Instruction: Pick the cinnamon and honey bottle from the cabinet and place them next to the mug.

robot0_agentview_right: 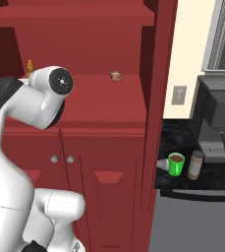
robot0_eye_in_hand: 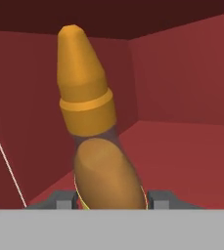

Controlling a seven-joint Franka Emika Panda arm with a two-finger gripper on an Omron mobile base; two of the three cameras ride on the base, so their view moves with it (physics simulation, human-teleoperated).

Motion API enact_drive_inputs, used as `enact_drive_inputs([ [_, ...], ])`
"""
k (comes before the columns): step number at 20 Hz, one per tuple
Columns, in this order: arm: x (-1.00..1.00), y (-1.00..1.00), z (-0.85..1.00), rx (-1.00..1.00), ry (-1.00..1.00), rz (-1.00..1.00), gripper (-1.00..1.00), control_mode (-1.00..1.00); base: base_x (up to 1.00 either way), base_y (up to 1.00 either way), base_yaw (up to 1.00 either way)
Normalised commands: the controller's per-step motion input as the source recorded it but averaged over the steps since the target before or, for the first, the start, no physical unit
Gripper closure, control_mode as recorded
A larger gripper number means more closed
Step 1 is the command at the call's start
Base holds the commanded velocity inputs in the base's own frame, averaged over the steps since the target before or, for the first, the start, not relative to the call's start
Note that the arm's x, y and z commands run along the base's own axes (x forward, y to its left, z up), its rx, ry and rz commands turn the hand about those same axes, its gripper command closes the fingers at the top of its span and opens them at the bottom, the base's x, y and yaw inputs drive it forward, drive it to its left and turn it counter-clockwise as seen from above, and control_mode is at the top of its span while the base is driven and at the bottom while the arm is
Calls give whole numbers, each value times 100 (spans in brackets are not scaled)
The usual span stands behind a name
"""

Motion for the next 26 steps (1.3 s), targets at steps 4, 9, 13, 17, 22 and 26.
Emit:
enact_drive_inputs([
  [4, -13, 0, 0, 0, 0, 0, 100, 100, -25, 0, -2],
  [9, 0, 0, 0, 0, 0, 0, 100, 100, -100, -10, -15],
  [13, 0, 0, 0, 0, 0, 0, 100, 100, -100, -31, -23],
  [17, 0, 0, 0, 0, 0, 0, 100, 100, -97, -61, -26],
  [22, 0, 0, 0, 0, 0, 0, 100, 100, -37, -100, 0],
  [26, 0, 0, 0, 0, 0, 0, 100, 100, -33, -100, 5],
])
